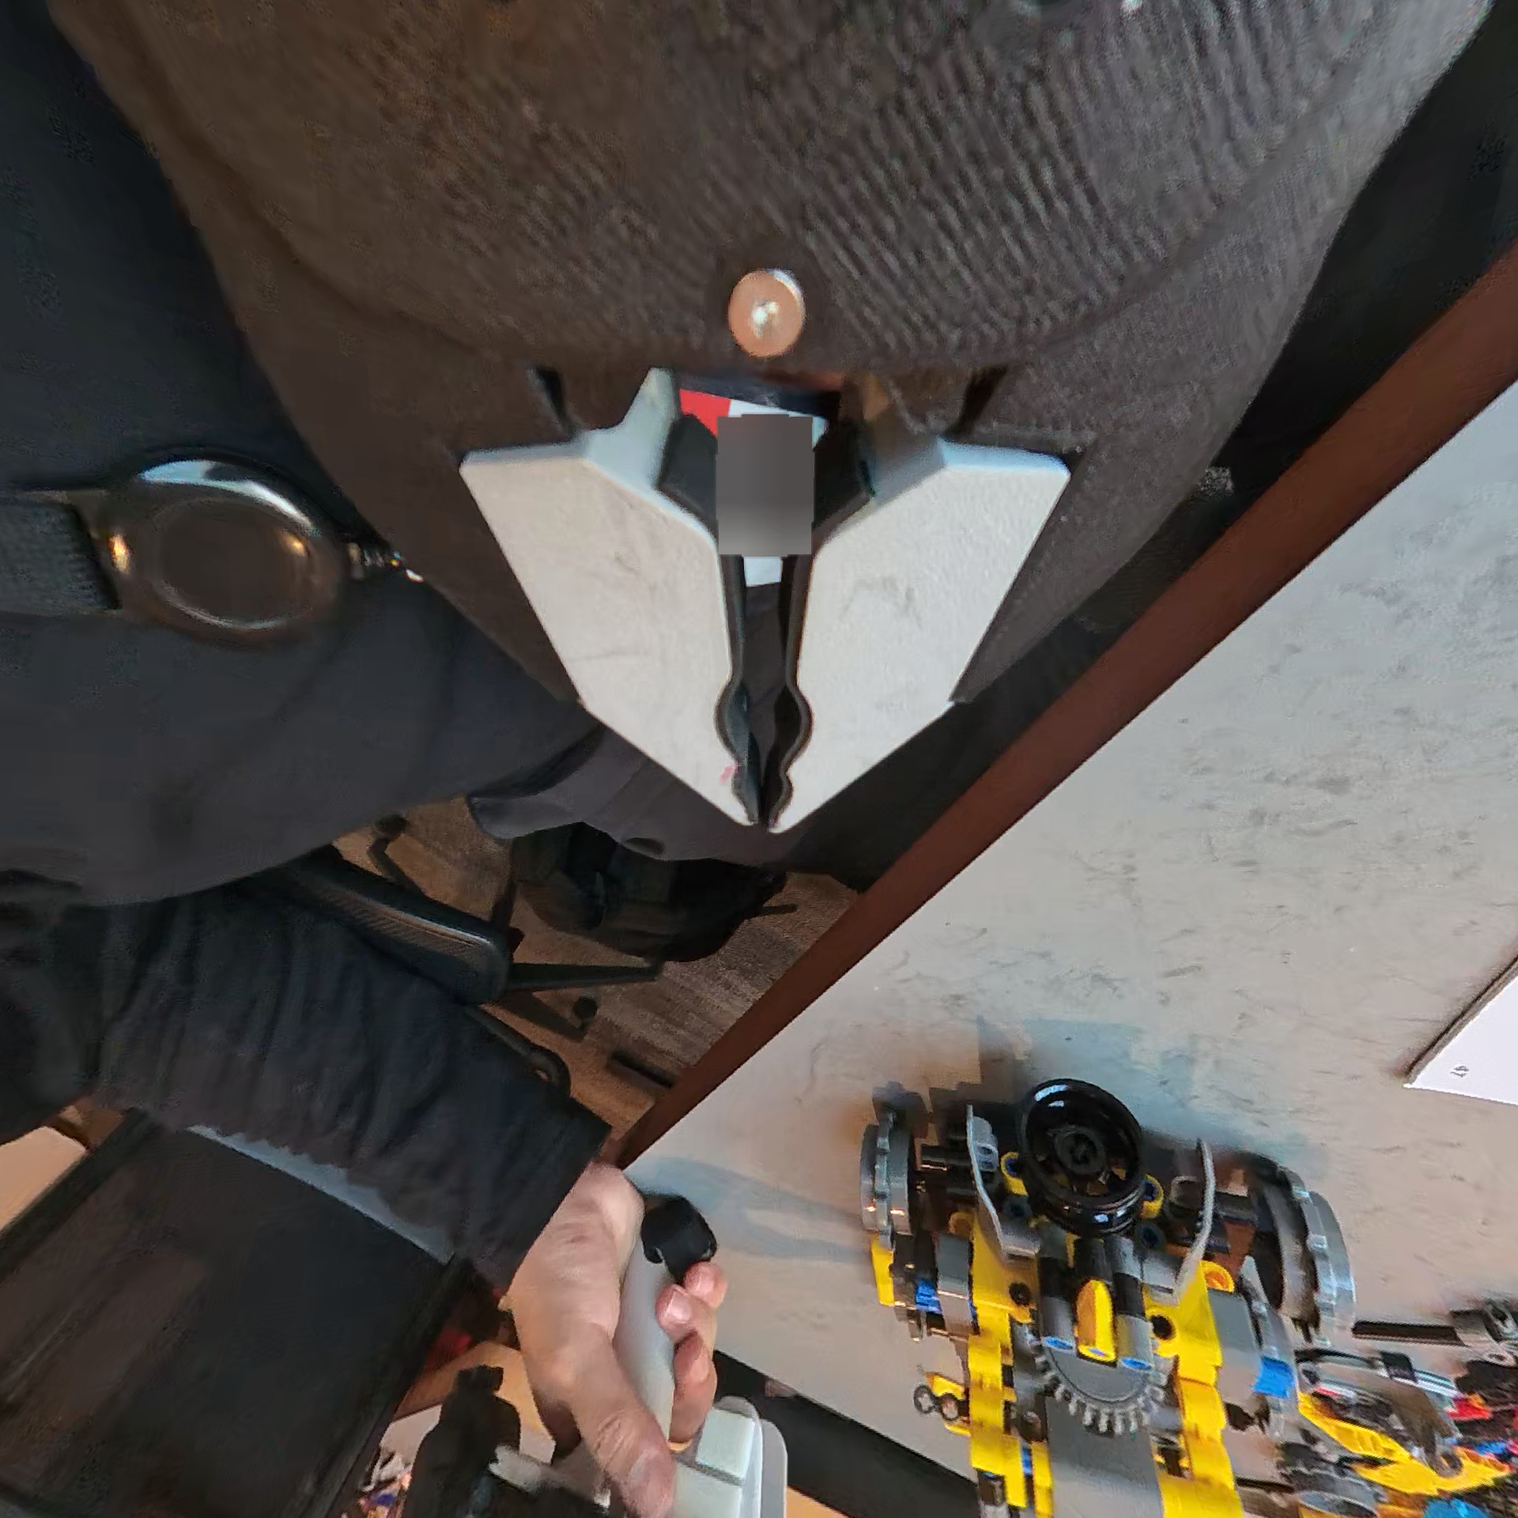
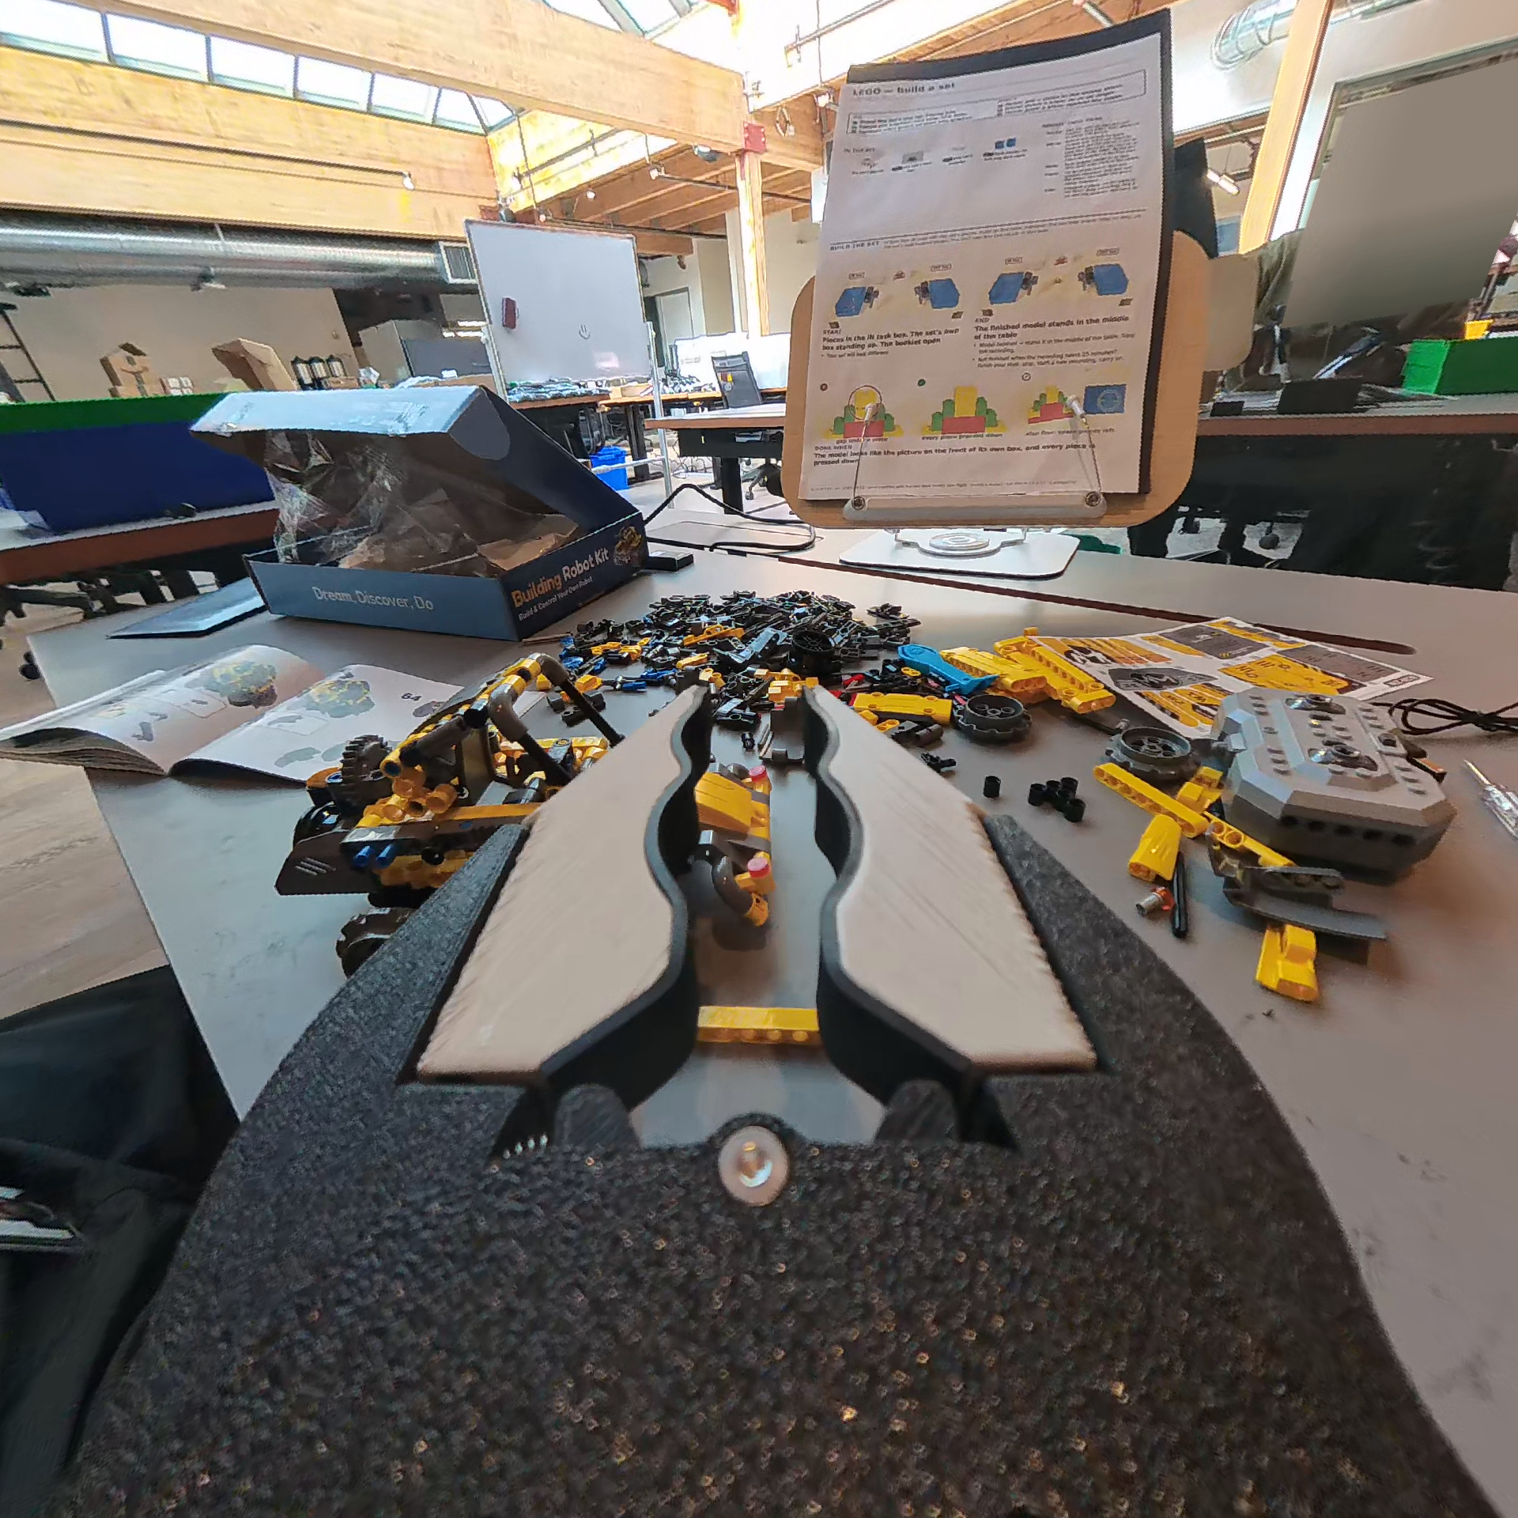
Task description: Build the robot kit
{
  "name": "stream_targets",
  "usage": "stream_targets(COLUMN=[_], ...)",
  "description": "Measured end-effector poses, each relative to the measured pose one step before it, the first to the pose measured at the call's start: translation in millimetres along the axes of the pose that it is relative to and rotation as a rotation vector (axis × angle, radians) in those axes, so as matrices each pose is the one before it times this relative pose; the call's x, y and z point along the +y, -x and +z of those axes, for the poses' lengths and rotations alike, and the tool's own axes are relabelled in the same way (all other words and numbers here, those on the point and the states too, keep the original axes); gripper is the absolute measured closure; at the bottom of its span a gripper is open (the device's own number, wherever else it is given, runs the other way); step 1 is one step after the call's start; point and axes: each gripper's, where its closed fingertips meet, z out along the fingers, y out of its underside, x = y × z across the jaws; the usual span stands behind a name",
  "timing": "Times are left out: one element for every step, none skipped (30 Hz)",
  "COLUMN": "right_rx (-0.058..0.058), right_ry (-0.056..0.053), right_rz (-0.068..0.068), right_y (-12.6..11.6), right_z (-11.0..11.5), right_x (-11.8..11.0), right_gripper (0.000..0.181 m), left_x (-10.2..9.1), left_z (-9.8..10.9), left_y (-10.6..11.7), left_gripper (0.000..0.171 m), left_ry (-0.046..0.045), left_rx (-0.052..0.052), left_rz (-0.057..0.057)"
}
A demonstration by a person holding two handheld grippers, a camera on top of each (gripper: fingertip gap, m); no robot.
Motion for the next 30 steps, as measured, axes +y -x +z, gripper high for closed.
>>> stream_targets(right_rx=[0.0009,0.0003,0.0002,0.0015,0.0016,0.0016,0.0017,0.0015,0.0002,-0.0005,-0.0006,-0.0002,0.0004,0.0005,0.0007,0.0007,0.0000,-0.0002,-0.0009,-0.0023,-0.0020,-0.0004,0.0000,0.0010,0.0001,0.0003,0.0012,0.0008,0.0005,0.0002], right_ry=[0.0020,0.0016,0.0006,-0.0011,-0.0026,-0.0032,-0.0030,-0.0021,-0.0011,-0.0005,-0.0006,-0.0014,-0.0025,-0.0030,-0.0032,-0.0026,-0.0015,-0.0004,-0.0003,-0.0001,0.0001,0.0005,0.0006,0.0002,-0.0002,-0.0006,-0.0013,-0.0016,-0.0017,-0.0017], right_rz=[-0.0006,-0.0009,-0.0011,-0.0013,-0.0014,-0.0007,0.0003,0.0016,0.0028,0.0034,0.0036,0.0035,0.0027,0.0016,0.0005,0.0000,0.0002,0.0008,0.0008,0.0005,0.0004,0.0009,0.0012,0.0009,-0.0001,-0.0008,-0.0009,-0.0002,0.0011,0.0023], right_y=[-0.02,0.05,0.11,-0.08,0.02,-0.12,-0.26,-0.36,-0.30,-0.39,-0.26,-0.30,-0.33,-0.30,-0.11,-0.07,0.05,-0.11,0.09,0.26,0.19,-0.08,-0.13,-0.18,-0.02,0.11,-0.10,-0.10,-0.16,-0.24], right_z=[0.28,0.21,-0.01,-0.10,-0.28,-0.26,-0.40,-0.18,-0.18,-0.04,-0.03,-0.18,-0.29,-0.34,-0.39,-0.22,-0.19,0.01,-0.09,0.00,0.08,0.04,0.04,-0.03,0.01,-0.03,-0.20,-0.19,-0.20,-0.23], right_x=[0.21,0.25,-0.01,-0.14,-0.25,-0.46,-0.35,-0.33,-0.11,-0.13,-0.04,-0.16,-0.31,-0.38,-0.39,-0.29,-0.22,-0.08,-0.06,-0.03,0.01,0.05,0.06,0.02,-0.03,-0.07,-0.18,-0.14,-0.28,-0.19], right_gripper=[0.160,0.160,0.160,0.160,0.160,0.160,0.160,0.160,0.160,0.159,0.159,0.159,0.159,0.159,0.159,0.159,0.159,0.159,0.159,0.159,0.159,0.159,0.159,0.159,0.159,0.159,0.159,0.159,0.159,0.159], left_x=[-0.25,-0.54,-0.14,0.41,0.59,0.76,0.46,0.04,-0.16,0.69,1.42,1.73,1.60,0.91,-0.08,-0.63,-0.60,-0.19,0.31,0.47,0.45,0.32,0.13,0.04,-0.19,-0.32,-0.21,-0.13,0.00,0.22], left_z=[0.59,0.57,0.72,0.62,0.48,0.34,0.04,-0.22,-0.26,-0.10,0.38,0.56,0.75,0.67,0.25,0.08,0.07,0.12,0.26,0.33,0.34,0.32,0.18,0.13,-0.06,-0.18,-0.05,0.08,0.24,0.41], left_y=[-1.94,-1.86,-1.85,-1.75,-1.14,-0.59,-0.12,0.66,1.13,1.88,2.35,2.12,1.55,1.24,0.95,0.38,0.18,0.16,0.12,0.15,0.25,0.45,0.36,0.28,0.42,0.47,0.65,0.80,0.56,0.53], left_gripper=[0.171,0.171,0.171,0.171,0.171,0.171,0.171,0.171,0.171,0.171,0.171,0.171,0.171,0.171,0.171,0.171,0.171,0.171,0.171,0.171,0.171,0.171,0.171,0.171,0.171,0.171,0.171,0.171,0.171,0.171], left_ry=[0.00108,-0.00139,0.00028,0.00205,0.00212,0.00180,0.00011,-0.00417,-0.00503,-0.00067,0.00389,0.00711,0.00726,0.00416,-0.00079,-0.00350,-0.00312,-0.00128,0.00097,0.00175,0.00164,0.00135,0.00100,0.00019,-0.00099,-0.00228,-0.00221,-0.00138,-0.00048,0.00057], left_rx=[0.0062,0.0045,0.0053,0.0057,0.0025,0.0005,-0.0009,-0.0039,-0.0053,-0.0081,-0.0110,-0.0096,-0.0068,-0.0060,-0.0051,-0.0031,-0.0030,-0.0029,-0.0023,-0.0025,-0.0030,-0.0043,-0.0041,-0.0033,-0.0032,-0.0029,-0.0030,-0.0030,-0.0013,-0.0001], left_rz=[0.0047,0.0014,0.0001,0.0014,0.0037,0.0044,0.0026,0.0002,-0.0012,-0.0030,-0.0036,-0.0032,-0.0027,-0.0024,-0.0017,0.0002,0.0019,0.0023,0.0016,0.0013,0.0018,0.0024,0.0023,0.0014,0.0000,-0.0013,-0.0025,-0.0035,-0.0040,-0.0044])
